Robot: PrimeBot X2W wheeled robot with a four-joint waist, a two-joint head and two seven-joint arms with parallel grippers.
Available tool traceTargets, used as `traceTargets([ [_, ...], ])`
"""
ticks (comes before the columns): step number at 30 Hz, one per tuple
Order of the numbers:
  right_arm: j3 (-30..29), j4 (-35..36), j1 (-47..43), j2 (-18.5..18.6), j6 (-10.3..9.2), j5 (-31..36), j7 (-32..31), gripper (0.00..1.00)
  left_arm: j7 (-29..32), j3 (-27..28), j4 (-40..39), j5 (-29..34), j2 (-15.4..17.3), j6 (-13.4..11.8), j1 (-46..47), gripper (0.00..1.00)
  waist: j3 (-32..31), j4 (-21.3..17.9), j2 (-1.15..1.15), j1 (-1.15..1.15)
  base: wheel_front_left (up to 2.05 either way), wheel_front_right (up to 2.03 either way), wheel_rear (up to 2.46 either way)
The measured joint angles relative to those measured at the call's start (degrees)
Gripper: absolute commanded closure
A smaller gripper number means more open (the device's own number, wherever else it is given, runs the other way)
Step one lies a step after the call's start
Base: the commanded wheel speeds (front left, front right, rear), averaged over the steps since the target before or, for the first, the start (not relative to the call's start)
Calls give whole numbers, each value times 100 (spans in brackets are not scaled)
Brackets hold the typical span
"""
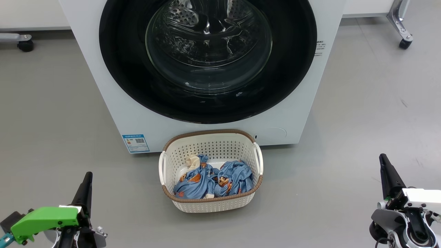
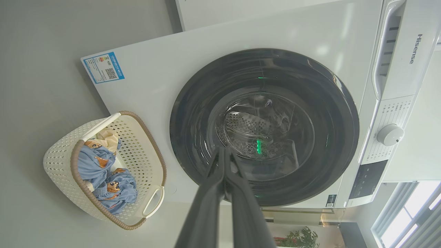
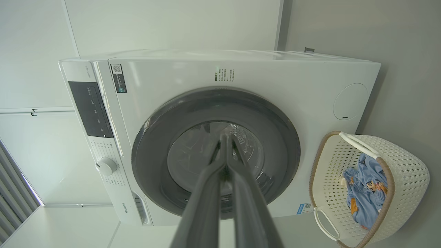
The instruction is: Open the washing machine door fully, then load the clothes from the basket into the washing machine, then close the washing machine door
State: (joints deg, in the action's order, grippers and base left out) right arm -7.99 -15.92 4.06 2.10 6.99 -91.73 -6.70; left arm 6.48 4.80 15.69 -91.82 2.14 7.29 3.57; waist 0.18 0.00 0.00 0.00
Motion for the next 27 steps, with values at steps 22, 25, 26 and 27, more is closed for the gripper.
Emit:
traceTargets([
  [22, 0, 1, 0, 0, 0, 0, 0, 100, 0, 0, 0, 0, 0, 0, 0, 100, 0, 0, 0, 0, 0, 0, 0],
  [25, 0, 1, 0, 0, 0, 0, 0, 100, 0, 0, 0, 0, 0, 0, 0, 100, 0, 0, 0, 0, 0, 0, 0],
  [26, 0, 1, 0, 0, 0, 0, 0, 100, 0, 0, 0, 0, 0, 0, 0, 100, 0, 0, 0, 0, 0, 0, 0],
  [27, 0, 1, 0, 0, 0, 0, 0, 100, 0, 0, 0, 0, 0, 0, 0, 100, 0, 0, 0, 0, 0, 0, 0],
])
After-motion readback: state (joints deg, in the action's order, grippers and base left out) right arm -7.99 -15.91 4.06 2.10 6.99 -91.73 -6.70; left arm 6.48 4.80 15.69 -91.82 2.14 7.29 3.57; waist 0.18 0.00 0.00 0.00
